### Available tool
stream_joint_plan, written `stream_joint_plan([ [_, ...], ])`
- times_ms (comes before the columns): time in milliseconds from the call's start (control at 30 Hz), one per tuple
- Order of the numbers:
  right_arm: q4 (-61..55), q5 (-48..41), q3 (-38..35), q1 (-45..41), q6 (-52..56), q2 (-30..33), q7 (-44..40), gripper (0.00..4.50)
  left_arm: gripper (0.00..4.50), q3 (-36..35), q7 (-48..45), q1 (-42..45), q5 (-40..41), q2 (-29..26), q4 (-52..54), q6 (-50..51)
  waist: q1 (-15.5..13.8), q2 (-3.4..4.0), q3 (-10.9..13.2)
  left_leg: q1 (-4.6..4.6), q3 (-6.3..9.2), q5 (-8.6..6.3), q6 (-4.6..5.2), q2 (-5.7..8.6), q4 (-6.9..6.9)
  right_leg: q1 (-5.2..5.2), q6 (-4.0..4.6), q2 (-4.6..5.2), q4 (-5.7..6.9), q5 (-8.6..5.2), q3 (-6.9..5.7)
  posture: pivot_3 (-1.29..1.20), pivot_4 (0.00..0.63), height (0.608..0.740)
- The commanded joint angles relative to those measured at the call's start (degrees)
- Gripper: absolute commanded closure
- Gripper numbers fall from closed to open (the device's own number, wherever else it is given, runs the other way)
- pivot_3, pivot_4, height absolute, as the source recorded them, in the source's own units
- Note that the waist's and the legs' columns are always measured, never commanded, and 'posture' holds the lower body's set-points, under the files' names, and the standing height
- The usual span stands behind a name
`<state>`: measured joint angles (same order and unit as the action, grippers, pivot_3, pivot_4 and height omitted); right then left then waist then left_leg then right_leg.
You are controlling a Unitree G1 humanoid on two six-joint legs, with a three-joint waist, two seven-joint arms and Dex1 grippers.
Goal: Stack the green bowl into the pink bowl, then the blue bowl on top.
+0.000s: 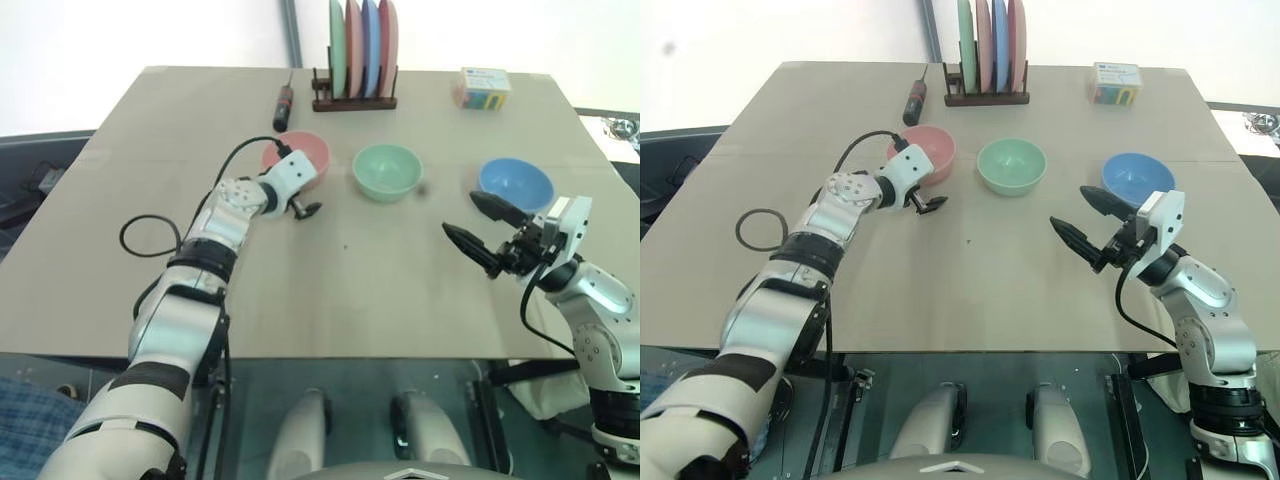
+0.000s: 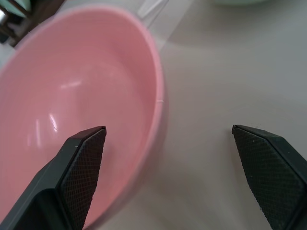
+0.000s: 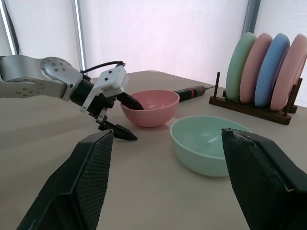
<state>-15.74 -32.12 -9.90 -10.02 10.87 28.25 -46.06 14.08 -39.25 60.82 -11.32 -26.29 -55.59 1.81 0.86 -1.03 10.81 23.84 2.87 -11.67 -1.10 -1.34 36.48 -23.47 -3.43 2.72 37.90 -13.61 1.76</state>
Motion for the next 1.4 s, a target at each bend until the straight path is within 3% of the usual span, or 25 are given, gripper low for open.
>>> stream_joint_plan([
  [33,-1.62,-0.46,-1.99,0.50,-1.59,0.69,-0.17,0.70,0.52,-0.14,-0.36,4.07,-0.89,1.15,-4.42,-1.29,-0.03,0.00,0.00,0.00,0.00,0.00,0.00,0.00,0.00,0.00,0.00,0.00,-0.01,0.00,-0.01,0.00,0.150,0.740],
  [67,-1.38,-0.37,-2.03,0.68,-1.74,0.69,-0.22,0.70,0.78,-0.29,-0.22,4.67,-0.99,1.57,-5.27,-1.63,-0.01,0.00,0.00,0.00,0.00,0.00,0.00,0.01,0.00,0.00,-0.02,0.00,-0.01,-0.01,-0.01,0.00,0.150,0.740],
  [100,-1.24,-0.31,-2.05,0.80,-1.83,0.69,-0.24,0.70,1.35,-0.41,-0.13,5.09,-1.10,1.85,-5.92,-1.96,-0.01,0.00,0.00,0.00,0.00,0.00,0.00,0.01,0.00,0.00,-0.02,0.00,0.00,-0.01,-0.01,0.00,0.150,0.740],
  [133,-1.14,-0.29,-2.12,0.84,-1.83,0.71,-0.18,0.70,1.53,-0.58,-0.12,5.45,-1.12,2.14,-6.35,-2.30,-0.01,0.00,0.00,0.00,0.00,0.00,0.00,0.00,0.00,0.00,-0.03,0.00,0.00,-0.01,-0.01,0.00,0.150,0.740],
  [200,-1.02,-0.31,-2.22,0.88,-1.87,0.77,-0.13,0.70,2.44,-0.79,-0.13,5.90,-1.18,2.48,-7.07,-2.79,0.04,0.00,0.00,0.00,0.01,0.00,0.00,0.01,0.00,0.00,-0.02,0.00,0.00,-0.01,-0.01,0.00,0.150,0.740],
  [233,-1.01,-0.31,-2.25,0.91,-1.88,0.79,-0.10,0.70,2.54,-0.85,-0.37,6.02,-1.15,2.57,-7.29,-3.07,0.10,0.00,0.00,0.00,0.00,0.00,0.00,0.00,0.00,0.00,-0.02,0.00,0.01,-0.01,-0.01,0.00,0.150,0.740],
  [267,-1.10,-0.28,-2.21,1.01,-1.89,0.79,-0.05,0.70,3.19,-0.91,-0.46,6.12,-1.14,2.59,-7.48,-3.20,0.10,0.00,0.00,0.00,0.00,0.00,0.00,0.00,0.00,0.00,-0.02,0.00,0.01,-0.01,-0.01,0.00,0.150,0.740],
  [367,-1.27,-0.30,-2.18,1.16,-1.87,0.84,0.06,0.70,4.20,-0.73,-0.41,6.25,-1.48,2.37,-7.50,-4.03,0.09,0.00,0.00,-0.01,0.01,0.00,0.00,0.00,0.00,0.00,-0.02,0.00,0.03,-0.01,0.00,0.00,0.150,0.740],
  [433,-1.29,-0.34,-2.32,1.32,-1.99,0.93,0.03,0.70,4.44,0.02,-0.35,5.89,-2.43,1.70,-6.17,-5.17,0.02,0.00,0.00,-0.01,0.01,0.00,0.00,0.01,0.00,0.00,-0.02,0.00,0.02,-0.01,0.00,0.00,0.150,0.740],
  [600,-1.24,-0.35,-2.32,1.53,-2.05,1.16,0.06,0.70,4.44,0.87,-9.84,1.53,-1.16,-0.37,5.76,-4.44,0.09,0.00,0.01,0.00,0.01,0.00,0.00,0.00,0.00,0.00,0.01,0.00,0.02,0.01,0.00,0.00,0.150,0.740],
  [800,-0.79,-0.40,-2.05,0.95,-1.82,1.40,-0.18,0.70,4.44,6.77,-33.24,-12.57,4.87,-6.68,41.80,4.58,0.20,0.03,0.01,0.00,0.00,0.00,-0.01,-0.02,-0.03,-0.02,0.04,0.01,0.03,0.01,0.03,0.00,0.150,0.740],
  [867,-0.73,-0.39,-1.97,0.90,-1.81,1.41,-0.28,0.70,4.44,8.33,-37.03,-15.43,6.23,-7.99,49.90,6.67,0.15,0.03,0.01,-0.01,0.00,0.00,-0.01,-0.03,-0.02,-0.01,0.05,0.01,0.05,0.01,0.04,0.00,0.150,0.740],
  [1033,-1.12,-0.35,-1.76,1.16,-1.65,1.23,-0.07,0.70,4.44,12.24,-39.58,-17.13,5.96,-7.25,56.75,7.50,-0.04,0.04,0.01,-0.05,0.00,0.01,0.00,-0.03,0.10,0.02,0.02,0.00,0.09,0.00,0.03,0.00,0.150,0.740],
  [1233,-1.54,-0.18,-1.74,1.50,-1.71,1.03,0.52,0.70,4.44,12.61,-33.93,-15.28,4.26,-2.35,50.00,6.95,-0.06,0.04,0.00,-0.05,0.00,0.01,0.01,-0.03,0.11,0.03,0.01,-0.01,0.09,-0.01,0.03,0.00,0.150,0.740],
  [1267,-1.63,-0.14,-1.73,1.65,-1.72,1.06,0.54,0.70,3.87,12.00,-32.90,-15.01,4.55,-1.51,48.88,6.79,-0.05,0.04,0.00,-0.05,0.01,0.00,0.01,-0.03,0.11,0.03,0.01,-0.01,0.09,-0.01,0.03,0.00,0.150,0.740],
  [1333,-1.91,-0.20,-1.76,1.97,-1.68,1.09,0.60,0.70,3.45,11.18,-32.18,-14.83,5.22,-0.93,47.77,7.05,-0.05,0.04,0.00,-0.04,0.00,0.00,0.01,-0.02,0.12,0.03,0.01,-0.01,0.09,0.00,0.03,0.00,0.150,0.740],
  [1400,-2.12,-0.32,-1.80,2.17,-1.59,1.13,0.65,0.70,2.57,10.59,-32.03,-14.97,5.86,-1.01,47.70,7.09,0.08,0.04,0.00,-0.03,0.00,0.00,0.01,-0.02,0.12,0.02,0.01,-0.01,0.09,0.00,0.03,0.00,0.150,0.740],
])
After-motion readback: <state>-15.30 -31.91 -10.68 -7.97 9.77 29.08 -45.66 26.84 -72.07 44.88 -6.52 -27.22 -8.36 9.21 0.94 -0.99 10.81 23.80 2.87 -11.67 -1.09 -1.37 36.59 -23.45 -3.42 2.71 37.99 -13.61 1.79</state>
